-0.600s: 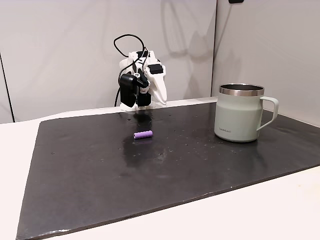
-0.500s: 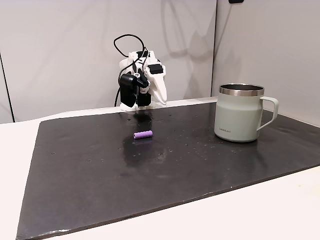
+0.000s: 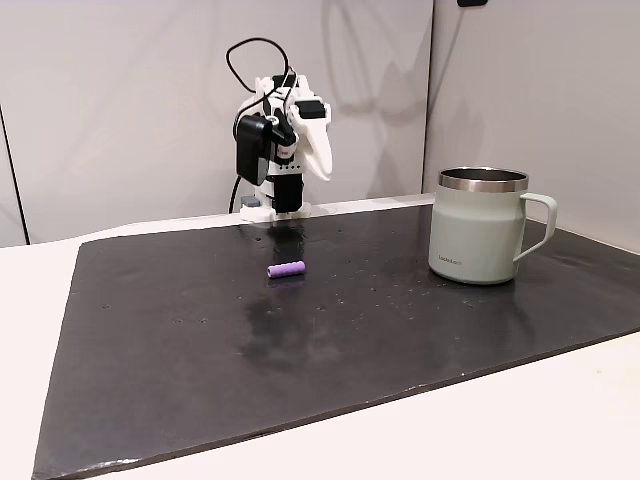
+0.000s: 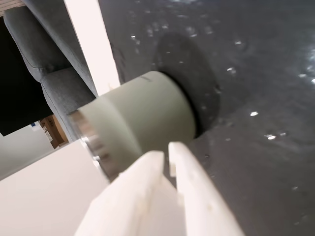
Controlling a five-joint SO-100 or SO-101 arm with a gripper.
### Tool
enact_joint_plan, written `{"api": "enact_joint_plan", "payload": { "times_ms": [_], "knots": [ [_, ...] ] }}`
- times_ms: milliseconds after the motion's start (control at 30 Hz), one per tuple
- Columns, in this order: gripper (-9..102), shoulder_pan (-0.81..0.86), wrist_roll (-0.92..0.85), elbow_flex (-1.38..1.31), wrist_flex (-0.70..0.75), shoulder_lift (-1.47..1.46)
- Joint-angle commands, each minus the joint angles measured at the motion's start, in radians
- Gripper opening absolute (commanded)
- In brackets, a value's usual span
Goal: Grasp a pengrip and put it in the cup.
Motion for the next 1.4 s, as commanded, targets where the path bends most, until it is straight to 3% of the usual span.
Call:
{"api": "enact_joint_plan", "payload": {
  "times_ms": [0, 433, 600, 1367],
  "knots": [
    [3, 0.04, -0.052, -0.296, 0.058, -0.196],
    [24, 0.132, -0.098, -1.039, 0.449, -0.887],
    [27, 0.167, -0.1, -1.213, 0.572, -1.108],
    [26, 0.27, -0.195, -1.276, 0.515, -1.575]
  ]
}}
